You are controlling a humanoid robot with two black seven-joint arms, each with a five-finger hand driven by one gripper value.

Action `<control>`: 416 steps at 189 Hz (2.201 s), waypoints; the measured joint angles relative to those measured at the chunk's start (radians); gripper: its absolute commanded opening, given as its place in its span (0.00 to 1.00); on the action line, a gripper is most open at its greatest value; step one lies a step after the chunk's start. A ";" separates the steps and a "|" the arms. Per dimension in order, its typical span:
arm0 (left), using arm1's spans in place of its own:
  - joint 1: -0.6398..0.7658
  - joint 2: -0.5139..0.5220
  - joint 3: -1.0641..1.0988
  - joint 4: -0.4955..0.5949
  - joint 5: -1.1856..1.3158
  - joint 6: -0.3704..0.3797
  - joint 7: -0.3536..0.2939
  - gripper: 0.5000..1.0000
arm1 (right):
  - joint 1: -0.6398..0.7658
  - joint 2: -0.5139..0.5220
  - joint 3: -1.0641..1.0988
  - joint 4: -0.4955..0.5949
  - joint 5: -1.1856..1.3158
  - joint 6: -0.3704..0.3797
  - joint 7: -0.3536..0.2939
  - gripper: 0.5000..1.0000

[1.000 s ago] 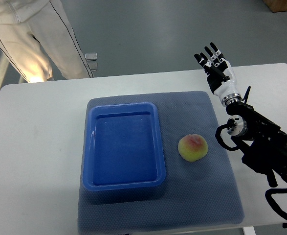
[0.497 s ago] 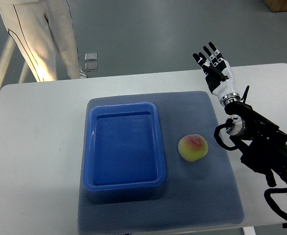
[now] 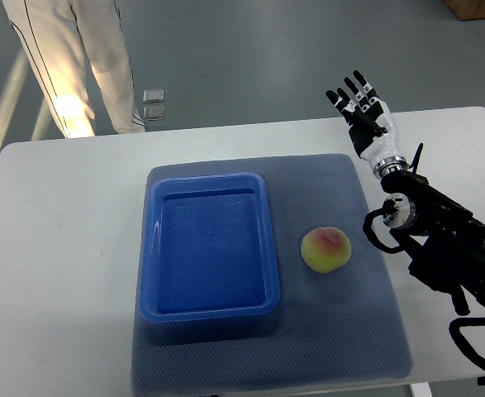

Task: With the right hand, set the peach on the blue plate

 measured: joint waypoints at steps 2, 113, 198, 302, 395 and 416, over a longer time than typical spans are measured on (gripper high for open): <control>0.000 0.000 0.000 0.000 0.000 0.000 0.000 1.00 | 0.000 -0.001 0.000 0.001 -0.003 -0.001 0.000 0.86; 0.000 0.000 0.001 0.000 0.000 0.000 0.000 1.00 | 0.086 -0.430 -0.277 0.309 -0.694 0.123 0.000 0.86; 0.000 0.000 0.001 0.000 0.000 0.000 0.000 1.00 | 0.211 -0.715 -0.513 0.644 -1.240 0.228 0.002 0.86; 0.000 0.000 0.001 0.000 0.000 0.000 0.000 1.00 | 0.265 -0.661 -0.644 0.766 -1.471 0.276 -0.017 0.86; 0.000 0.000 0.001 0.000 0.000 0.000 0.000 1.00 | 0.216 -0.585 -0.664 0.706 -1.486 0.258 -0.038 0.85; 0.000 0.000 0.002 0.000 0.000 0.000 0.000 1.00 | 0.211 -0.579 -0.664 0.700 -1.486 0.256 -0.038 0.83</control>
